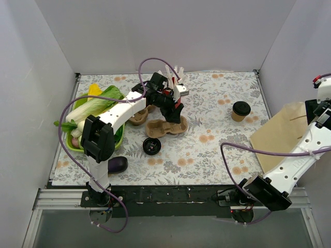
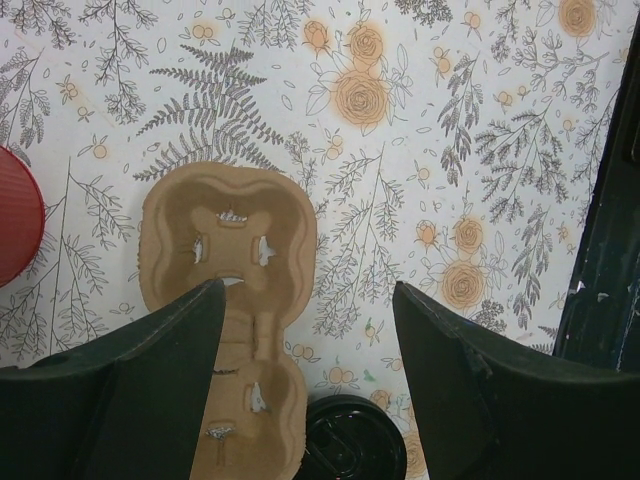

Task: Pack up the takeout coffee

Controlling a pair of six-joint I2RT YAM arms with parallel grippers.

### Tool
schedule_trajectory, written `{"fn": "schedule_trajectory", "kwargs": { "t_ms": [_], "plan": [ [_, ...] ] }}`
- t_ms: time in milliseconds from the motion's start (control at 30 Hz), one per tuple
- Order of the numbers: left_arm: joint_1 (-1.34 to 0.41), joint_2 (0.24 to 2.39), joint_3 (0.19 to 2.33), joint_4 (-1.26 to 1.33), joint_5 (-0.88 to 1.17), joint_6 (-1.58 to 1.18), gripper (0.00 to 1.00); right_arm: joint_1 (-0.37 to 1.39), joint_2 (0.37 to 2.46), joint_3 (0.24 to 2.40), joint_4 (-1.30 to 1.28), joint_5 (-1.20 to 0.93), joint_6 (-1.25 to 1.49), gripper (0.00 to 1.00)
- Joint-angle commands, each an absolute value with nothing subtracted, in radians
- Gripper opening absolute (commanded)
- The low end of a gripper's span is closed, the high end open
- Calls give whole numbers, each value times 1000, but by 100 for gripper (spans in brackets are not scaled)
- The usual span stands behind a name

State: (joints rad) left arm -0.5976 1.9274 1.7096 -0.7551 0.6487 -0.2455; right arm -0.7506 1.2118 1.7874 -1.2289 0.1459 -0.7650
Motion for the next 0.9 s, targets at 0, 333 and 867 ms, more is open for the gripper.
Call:
{"fn": "schedule_trajectory", "kwargs": {
  "t_ms": [0, 333, 867],
  "plan": [
    [-601, 1850, 1704, -726, 686, -267, 68, -753, 1161, 1835, -1312, -127, -831, 70],
    [-600, 1856, 1720, -727, 669, -267, 68, -744, 1126, 1885, -1313, -510, -810, 81],
    [-603, 1867, 1727, -733, 678, -299, 68, -724, 1209, 2097, -1124, -342, -511, 79]
  ]
}}
